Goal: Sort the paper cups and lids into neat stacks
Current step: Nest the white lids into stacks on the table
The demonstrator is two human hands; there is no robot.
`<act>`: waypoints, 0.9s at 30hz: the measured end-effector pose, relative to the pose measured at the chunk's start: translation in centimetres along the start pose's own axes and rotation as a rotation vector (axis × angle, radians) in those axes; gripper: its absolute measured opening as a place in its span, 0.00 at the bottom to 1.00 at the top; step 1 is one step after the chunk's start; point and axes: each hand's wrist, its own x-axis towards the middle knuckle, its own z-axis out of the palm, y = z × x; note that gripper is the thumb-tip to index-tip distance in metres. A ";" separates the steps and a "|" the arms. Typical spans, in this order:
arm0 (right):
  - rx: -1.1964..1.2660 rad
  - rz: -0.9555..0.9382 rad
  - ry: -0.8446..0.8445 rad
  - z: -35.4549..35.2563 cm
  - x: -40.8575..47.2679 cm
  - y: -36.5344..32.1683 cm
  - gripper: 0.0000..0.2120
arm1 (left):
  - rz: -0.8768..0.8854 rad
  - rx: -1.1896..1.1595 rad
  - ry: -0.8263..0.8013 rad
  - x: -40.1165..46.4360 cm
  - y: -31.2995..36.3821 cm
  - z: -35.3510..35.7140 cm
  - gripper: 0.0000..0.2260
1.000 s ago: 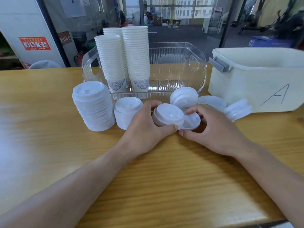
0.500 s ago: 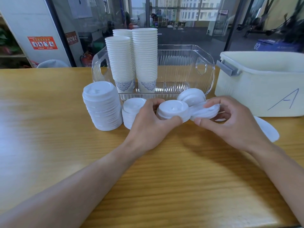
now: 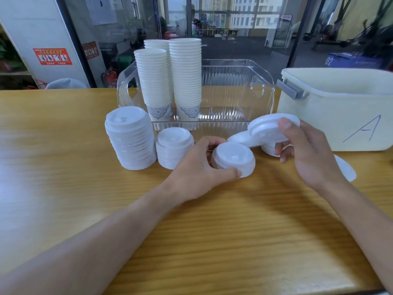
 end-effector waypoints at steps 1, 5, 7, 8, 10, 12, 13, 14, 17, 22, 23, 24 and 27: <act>0.042 0.016 -0.015 0.2 -0.1 -0.1 0.32 | 0.020 0.061 -0.030 -0.1 -0.1 0.0 0.33; 0.132 0.049 -0.124 0.6 -0.5 -0.5 0.43 | 0.108 0.323 -0.133 -0.4 -0.1 0.1 0.29; 0.168 0.056 -0.176 0.8 -0.5 -0.6 0.44 | 0.142 0.376 -0.156 -0.5 -0.1 0.1 0.31; 0.163 0.057 -0.192 0.9 -0.6 -0.7 0.42 | 0.151 0.381 -0.163 -0.5 -0.1 0.1 0.33; 0.116 0.046 -0.201 1.1 -0.7 -0.6 0.37 | 0.180 0.348 -0.132 -0.6 0.0 0.1 0.38; 0.076 0.028 -0.205 1.2 -0.8 -0.6 0.34 | 0.260 0.284 -0.060 -0.6 0.2 0.0 0.39; 0.068 0.027 -0.216 1.2 -0.9 -0.5 0.34 | 0.299 0.260 -0.036 -0.7 0.4 0.0 0.38; 0.063 0.030 -0.229 1.2 -0.9 -0.5 0.32 | 0.331 0.249 -0.025 -0.7 0.4 0.0 0.38; 0.050 0.050 -0.240 1.3 -1.0 -0.4 0.29 | 0.390 0.275 -0.030 -0.7 0.2 0.1 0.35; 0.098 0.084 -0.264 1.3 -0.9 -0.1 0.20 | 0.408 0.305 -0.070 -0.4 0.0 -0.1 0.39; 0.112 0.081 -0.281 1.4 -0.9 -0.2 0.20 | 0.418 0.309 -0.085 -0.4 0.0 -0.1 0.39; 0.126 0.073 -0.298 1.5 -1.0 -0.2 0.22 | 0.434 0.316 -0.092 -0.5 0.1 -0.1 0.39; 0.096 0.049 -0.300 1.7 -1.1 -0.2 0.22 | 0.471 0.311 -0.060 -0.4 0.2 0.1 0.36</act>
